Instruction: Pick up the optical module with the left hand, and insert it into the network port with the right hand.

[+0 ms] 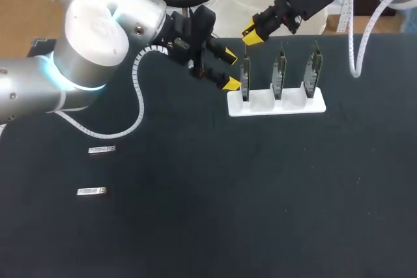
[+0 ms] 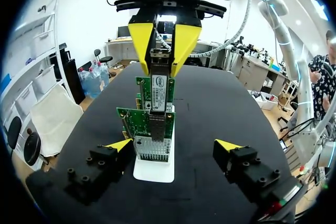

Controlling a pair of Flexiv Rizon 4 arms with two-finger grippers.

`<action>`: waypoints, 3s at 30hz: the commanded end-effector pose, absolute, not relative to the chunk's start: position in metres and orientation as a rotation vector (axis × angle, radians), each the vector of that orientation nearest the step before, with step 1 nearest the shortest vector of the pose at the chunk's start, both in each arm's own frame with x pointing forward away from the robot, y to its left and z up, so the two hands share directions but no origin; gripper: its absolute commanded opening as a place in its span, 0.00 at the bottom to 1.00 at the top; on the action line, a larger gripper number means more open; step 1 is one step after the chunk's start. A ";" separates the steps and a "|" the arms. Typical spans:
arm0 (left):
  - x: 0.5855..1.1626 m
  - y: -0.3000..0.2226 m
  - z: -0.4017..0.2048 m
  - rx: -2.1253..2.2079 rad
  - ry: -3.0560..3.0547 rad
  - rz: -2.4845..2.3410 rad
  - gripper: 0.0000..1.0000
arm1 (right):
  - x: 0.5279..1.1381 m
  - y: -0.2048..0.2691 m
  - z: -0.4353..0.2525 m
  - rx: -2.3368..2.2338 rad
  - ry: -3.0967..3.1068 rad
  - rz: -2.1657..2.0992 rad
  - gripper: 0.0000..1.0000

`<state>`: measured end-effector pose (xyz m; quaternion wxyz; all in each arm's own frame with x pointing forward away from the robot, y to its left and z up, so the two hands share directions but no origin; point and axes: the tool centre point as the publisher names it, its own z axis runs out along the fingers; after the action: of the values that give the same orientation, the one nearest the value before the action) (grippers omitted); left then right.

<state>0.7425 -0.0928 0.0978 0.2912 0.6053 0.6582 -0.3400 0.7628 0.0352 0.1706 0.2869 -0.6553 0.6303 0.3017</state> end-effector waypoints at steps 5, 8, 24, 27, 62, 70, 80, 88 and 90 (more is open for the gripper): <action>0.744 -0.094 0.098 1.618 1.759 -0.907 1.00 | 0.765 0.035 0.176 -1.748 1.661 0.802 0.00; 0.744 -0.094 0.098 1.618 1.759 -0.907 1.00 | 0.765 0.035 0.177 -1.745 1.657 0.796 0.00; 0.744 -0.094 0.098 1.618 1.759 -0.907 1.00 | 0.769 0.036 0.169 -1.738 1.674 0.815 0.00; 0.744 -0.094 0.098 1.618 1.759 -0.907 1.00 | 0.770 0.036 0.168 -1.736 1.678 0.818 0.00; 0.744 -0.094 0.098 1.618 1.759 -0.907 1.00 | 0.767 0.034 0.170 -1.738 1.654 0.857 0.00; 0.744 -0.094 0.098 1.618 1.759 -0.907 1.00 | 0.765 0.034 0.168 -1.730 1.663 0.863 0.00; 0.744 -0.094 0.098 1.618 1.759 -0.907 1.00 | 0.765 0.034 0.162 -1.715 1.691 0.859 0.00; 0.744 -0.094 0.098 1.618 1.759 -0.907 1.00 | 0.764 0.034 0.171 -1.715 1.666 0.840 0.00; 0.744 -0.094 0.098 1.618 1.759 -0.907 1.00 | 0.763 0.034 0.174 -1.719 1.658 0.833 0.00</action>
<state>0.7425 -0.0928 0.0978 0.2912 0.6053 0.6582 -0.3399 0.7679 0.0346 0.1714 0.2979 -0.6483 0.6242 0.3183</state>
